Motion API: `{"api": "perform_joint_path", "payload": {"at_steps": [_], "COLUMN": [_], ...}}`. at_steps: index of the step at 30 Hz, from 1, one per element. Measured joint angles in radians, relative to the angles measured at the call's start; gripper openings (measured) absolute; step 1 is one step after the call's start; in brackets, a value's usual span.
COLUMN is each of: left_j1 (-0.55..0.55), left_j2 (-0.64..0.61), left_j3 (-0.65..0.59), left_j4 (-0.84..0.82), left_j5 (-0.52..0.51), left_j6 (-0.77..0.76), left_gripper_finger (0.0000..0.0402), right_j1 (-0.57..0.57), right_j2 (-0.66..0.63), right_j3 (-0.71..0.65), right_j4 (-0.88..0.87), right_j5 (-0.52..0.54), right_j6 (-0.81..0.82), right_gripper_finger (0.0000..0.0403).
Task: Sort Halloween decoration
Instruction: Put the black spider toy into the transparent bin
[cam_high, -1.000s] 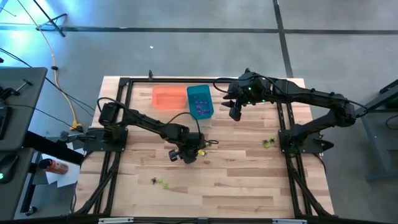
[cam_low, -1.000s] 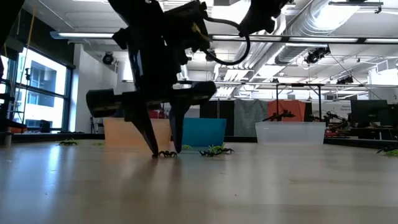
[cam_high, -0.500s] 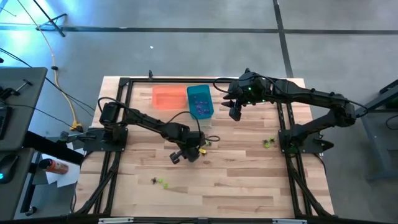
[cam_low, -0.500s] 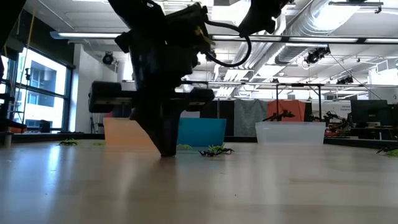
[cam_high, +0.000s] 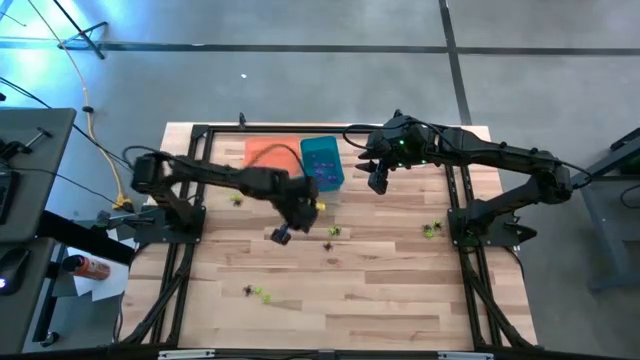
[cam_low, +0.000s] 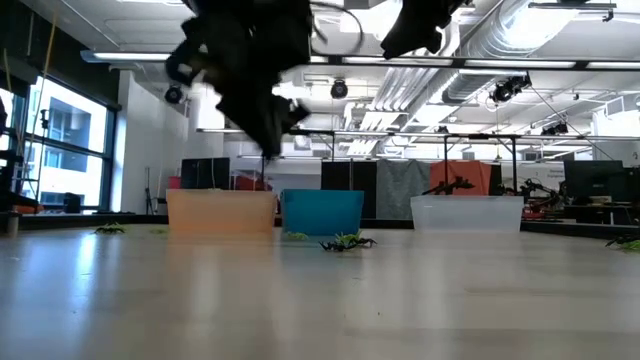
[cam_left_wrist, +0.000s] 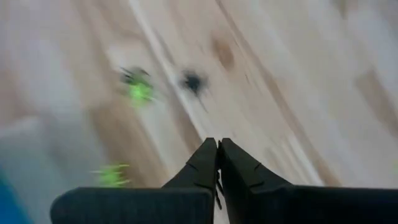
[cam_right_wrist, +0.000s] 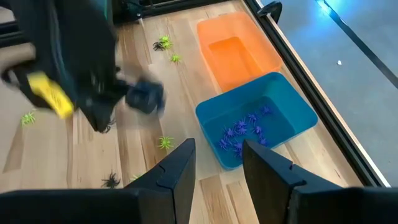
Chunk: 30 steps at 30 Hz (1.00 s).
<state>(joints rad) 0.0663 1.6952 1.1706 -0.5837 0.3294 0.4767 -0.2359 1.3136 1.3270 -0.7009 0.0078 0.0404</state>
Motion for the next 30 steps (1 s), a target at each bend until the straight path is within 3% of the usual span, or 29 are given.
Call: {"api": "perform_joint_path", "payload": {"at_steps": [4,7,14,18,21,25,30], "left_j1": [0.067,0.116,0.167,0.169,0.169,0.178,0.2], "left_j2": [-0.149,-0.27,-0.471,-0.51,-0.517,-0.515,-0.487], "left_j3": [-0.05,-0.157,-0.503,-0.645,-0.684,-0.653,-0.567], "left_j4": [0.093,0.293,1.016,1.387,1.607,1.651,1.638], "left_j5": [0.017,0.022,-0.082,-0.153,-0.227,-0.252,-0.117], "left_j6": [-0.104,-0.24,-0.609,-0.771,-0.843,-0.825,-0.823], "left_gripper_finger": [0.0001,0.0,0.0,0.0,0.0,0.0,0.0], "right_j1": [0.0,0.0,0.001,0.003,0.01,0.021,0.022], "right_j2": [0.0,-0.007,-0.013,-0.009,-0.009,0.021,0.107], "right_j3": [0.0,0.0,0.0,0.0,0.0,0.001,0.001], "right_j4": [-0.01,-0.027,-0.01,0.117,0.273,0.488,0.64], "right_j5": [-0.001,-0.01,-0.049,-0.091,-0.099,-0.132,-0.229], "right_j6": [-0.014,-0.014,0.011,0.012,0.011,0.007,0.036], "right_gripper_finger": [0.0127,0.0127,0.0127,0.0127,0.0127,0.0127,0.0127]}}
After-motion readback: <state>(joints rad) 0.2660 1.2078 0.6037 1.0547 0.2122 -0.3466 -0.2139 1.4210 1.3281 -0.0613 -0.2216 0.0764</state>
